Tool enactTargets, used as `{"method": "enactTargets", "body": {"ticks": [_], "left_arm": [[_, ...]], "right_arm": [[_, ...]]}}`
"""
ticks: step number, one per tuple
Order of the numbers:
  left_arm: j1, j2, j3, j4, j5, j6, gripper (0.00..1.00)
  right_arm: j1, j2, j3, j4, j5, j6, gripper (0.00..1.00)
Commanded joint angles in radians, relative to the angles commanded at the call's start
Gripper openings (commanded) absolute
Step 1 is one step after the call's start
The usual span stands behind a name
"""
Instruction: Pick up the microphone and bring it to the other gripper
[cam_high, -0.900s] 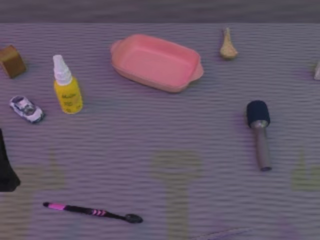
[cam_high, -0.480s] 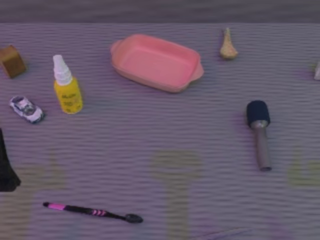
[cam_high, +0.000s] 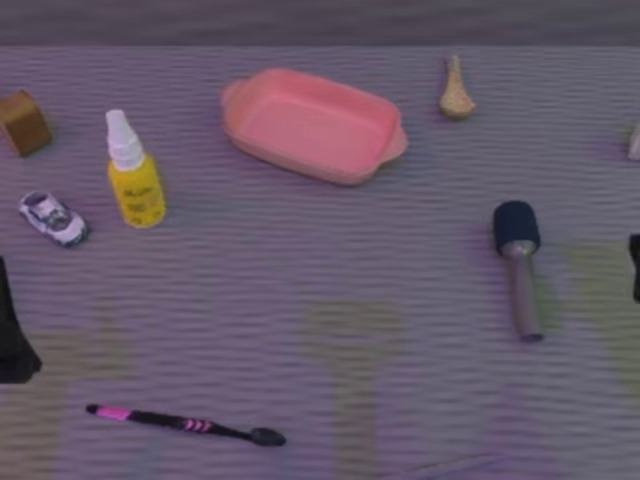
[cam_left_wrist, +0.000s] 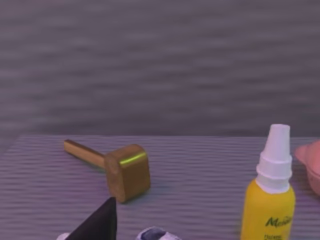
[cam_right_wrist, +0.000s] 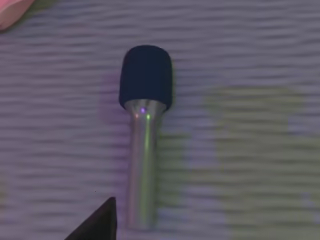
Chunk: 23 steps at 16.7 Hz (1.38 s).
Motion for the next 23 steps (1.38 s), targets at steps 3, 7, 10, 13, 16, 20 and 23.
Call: {"method": "enactTargets", "body": {"ticks": [3, 7, 10, 13, 16, 20, 23], "left_arm": [[0.000, 0.000, 0.000, 0.000, 0.000, 0.000, 1.00], [0.000, 0.000, 0.000, 0.000, 0.000, 0.000, 1.00], [0.000, 0.000, 0.000, 0.000, 0.000, 0.000, 1.00], [0.000, 0.000, 0.000, 0.000, 0.000, 0.000, 1.00], [0.000, 0.000, 0.000, 0.000, 0.000, 0.000, 1.00], [0.000, 0.000, 0.000, 0.000, 0.000, 0.000, 1.00], [0.000, 0.000, 0.000, 0.000, 0.000, 0.000, 1.00]], "right_arm": [[0.063, 0.316, 0.189, -0.154, 0.008, 0.067, 1.00], [0.135, 0.644, 0.413, -0.323, 0.015, 0.144, 1.00], [0.175, 0.805, 0.543, -0.407, 0.019, 0.187, 1.00], [0.197, 0.898, 0.619, -0.449, 0.021, 0.211, 1.00], [0.200, 0.910, 0.630, -0.454, 0.021, 0.214, 1.00], [0.195, 0.910, 0.625, -0.449, 0.020, 0.213, 1.00], [0.195, 0.953, 0.595, -0.381, 0.021, 0.210, 1.00]]}}
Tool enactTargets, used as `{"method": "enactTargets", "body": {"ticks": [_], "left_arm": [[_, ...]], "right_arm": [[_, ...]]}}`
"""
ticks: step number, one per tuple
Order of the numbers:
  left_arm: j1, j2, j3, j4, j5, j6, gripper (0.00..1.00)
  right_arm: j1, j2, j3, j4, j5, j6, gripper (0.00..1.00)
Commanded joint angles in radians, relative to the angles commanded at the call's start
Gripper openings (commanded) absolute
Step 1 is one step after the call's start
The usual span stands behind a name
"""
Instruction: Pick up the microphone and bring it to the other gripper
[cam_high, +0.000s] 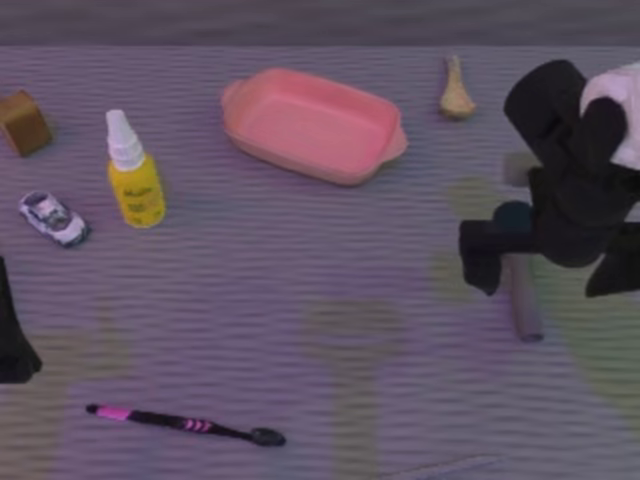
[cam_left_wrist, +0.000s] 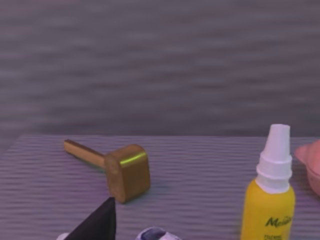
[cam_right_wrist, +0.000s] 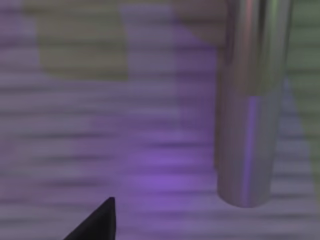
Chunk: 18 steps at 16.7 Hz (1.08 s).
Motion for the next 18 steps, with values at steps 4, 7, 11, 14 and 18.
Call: {"method": "enactTargets", "body": {"ticks": [4, 7, 11, 14, 18], "left_arm": [[0.000, 0.000, 0.000, 0.000, 0.000, 0.000, 1.00], [0.000, 0.000, 0.000, 0.000, 0.000, 0.000, 1.00], [0.000, 0.000, 0.000, 0.000, 0.000, 0.000, 1.00], [0.000, 0.000, 0.000, 0.000, 0.000, 0.000, 1.00], [0.000, 0.000, 0.000, 0.000, 0.000, 0.000, 1.00]], "right_arm": [[-0.004, 0.103, -0.071, 0.186, 0.000, -0.002, 1.00], [-0.006, 0.162, -0.111, 0.279, 0.001, -0.004, 1.00], [-0.006, 0.169, -0.116, 0.289, 0.001, -0.004, 1.00], [-0.006, 0.169, -0.116, 0.289, 0.001, -0.004, 0.85], [-0.006, 0.169, -0.116, 0.289, 0.001, -0.004, 0.55]]}}
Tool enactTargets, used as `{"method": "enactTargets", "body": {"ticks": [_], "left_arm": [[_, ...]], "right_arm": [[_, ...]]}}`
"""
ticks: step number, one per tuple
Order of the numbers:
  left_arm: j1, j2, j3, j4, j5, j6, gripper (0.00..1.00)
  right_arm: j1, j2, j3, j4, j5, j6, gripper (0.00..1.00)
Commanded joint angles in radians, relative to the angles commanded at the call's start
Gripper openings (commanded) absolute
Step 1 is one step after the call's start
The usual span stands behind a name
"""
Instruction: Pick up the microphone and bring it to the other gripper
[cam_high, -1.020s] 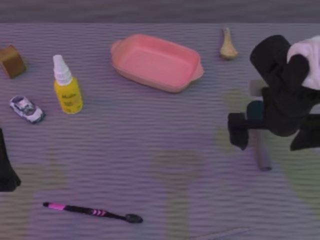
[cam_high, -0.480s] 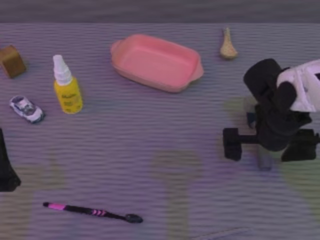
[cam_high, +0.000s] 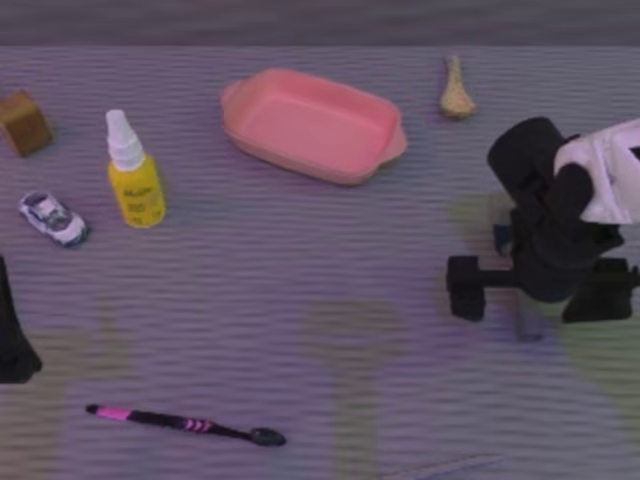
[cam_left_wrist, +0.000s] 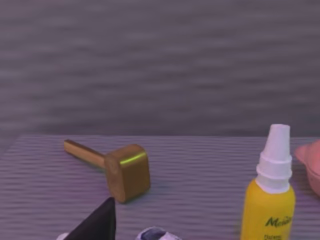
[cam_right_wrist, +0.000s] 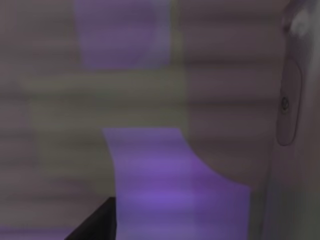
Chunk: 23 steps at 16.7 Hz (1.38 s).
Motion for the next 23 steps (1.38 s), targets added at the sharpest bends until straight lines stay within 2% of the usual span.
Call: {"method": "enactTargets", "body": {"ticks": [7, 15, 16, 17, 20, 23], "left_arm": [[0.000, 0.000, 0.000, 0.000, 0.000, 0.000, 1.00], [0.000, 0.000, 0.000, 0.000, 0.000, 0.000, 1.00], [0.000, 0.000, 0.000, 0.000, 0.000, 0.000, 1.00], [0.000, 0.000, 0.000, 0.000, 0.000, 0.000, 1.00], [0.000, 0.000, 0.000, 0.000, 0.000, 0.000, 1.00], [0.000, 0.000, 0.000, 0.000, 0.000, 0.000, 1.00]], "right_arm": [[0.000, 0.000, 0.000, 0.000, 0.000, 0.000, 0.02], [0.000, 0.000, 0.000, 0.000, 0.000, 0.000, 0.00], [0.001, -0.043, 0.019, -0.019, 0.015, -0.010, 0.00], [0.002, -0.043, 0.019, -0.018, 0.015, -0.011, 0.00], [0.004, -0.057, 0.007, 0.046, -0.006, -0.030, 0.00], [0.006, -0.087, -0.024, 0.200, -0.054, -0.072, 0.00]]}}
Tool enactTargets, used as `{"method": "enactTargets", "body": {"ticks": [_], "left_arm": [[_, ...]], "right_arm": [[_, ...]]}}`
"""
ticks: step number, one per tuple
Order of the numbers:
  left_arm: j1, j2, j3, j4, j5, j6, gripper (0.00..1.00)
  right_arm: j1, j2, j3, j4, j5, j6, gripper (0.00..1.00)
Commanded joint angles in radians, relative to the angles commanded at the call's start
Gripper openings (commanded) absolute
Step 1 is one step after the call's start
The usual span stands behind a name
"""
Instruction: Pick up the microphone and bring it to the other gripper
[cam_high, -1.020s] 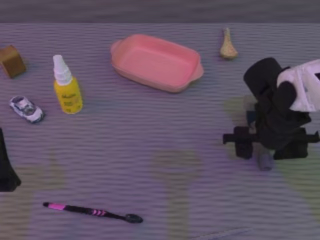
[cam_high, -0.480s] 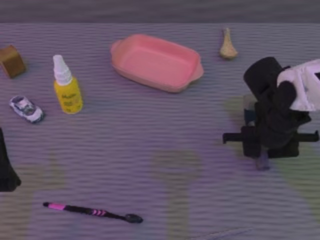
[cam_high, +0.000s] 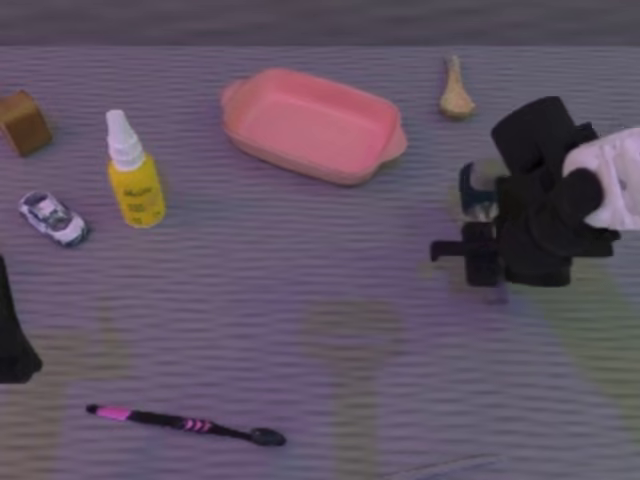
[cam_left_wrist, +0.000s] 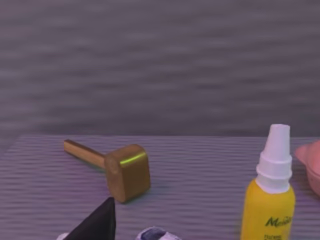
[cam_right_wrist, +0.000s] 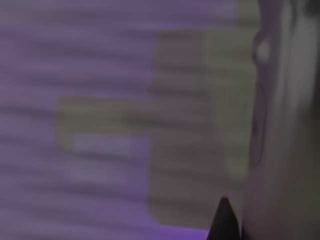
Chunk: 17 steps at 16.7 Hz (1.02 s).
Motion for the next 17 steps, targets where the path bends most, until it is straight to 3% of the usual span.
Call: {"method": "enactTargets", "body": {"ticks": [12, 17], "left_arm": [[0.000, 0.000, 0.000, 0.000, 0.000, 0.000, 1.00], [0.000, 0.000, 0.000, 0.000, 0.000, 0.000, 1.00]], "right_arm": [[-0.009, -0.235, -0.281, 1.004, -0.297, -0.259, 0.00], [-0.014, -0.332, -0.345, 1.221, -0.371, -0.331, 0.00]]}}
